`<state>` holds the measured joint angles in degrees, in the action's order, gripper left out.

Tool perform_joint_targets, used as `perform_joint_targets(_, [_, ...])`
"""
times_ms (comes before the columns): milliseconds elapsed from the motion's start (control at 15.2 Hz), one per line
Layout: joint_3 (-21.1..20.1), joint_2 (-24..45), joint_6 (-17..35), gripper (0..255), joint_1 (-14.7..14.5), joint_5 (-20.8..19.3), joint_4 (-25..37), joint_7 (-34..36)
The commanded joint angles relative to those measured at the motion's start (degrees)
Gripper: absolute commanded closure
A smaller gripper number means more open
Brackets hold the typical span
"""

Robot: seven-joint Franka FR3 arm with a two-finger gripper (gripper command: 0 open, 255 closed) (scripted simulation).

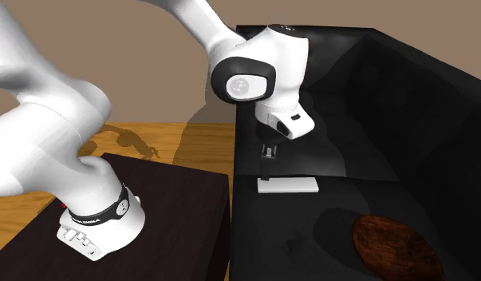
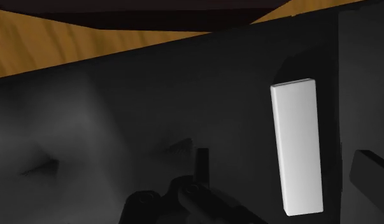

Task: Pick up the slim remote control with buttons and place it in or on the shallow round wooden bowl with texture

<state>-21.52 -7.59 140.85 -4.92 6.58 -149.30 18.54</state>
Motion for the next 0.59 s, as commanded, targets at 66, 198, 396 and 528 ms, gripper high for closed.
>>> perform_joint_targets(66, [-1.4,7.6,5.5,0,0.2,-4.4,2.7,4.8])
perform_joint_targets(198, [-1.5,13.0,8.6,0,-0.2,-8.6,4.9,8.8])
perform_joint_targets(396, [0.1,20.7,12.2,0,-2.3,-15.3,9.0,14.9])
perform_joint_targets(528, [2.1,25.6,14.1,0,-4.6,-19.1,12.2,18.4])
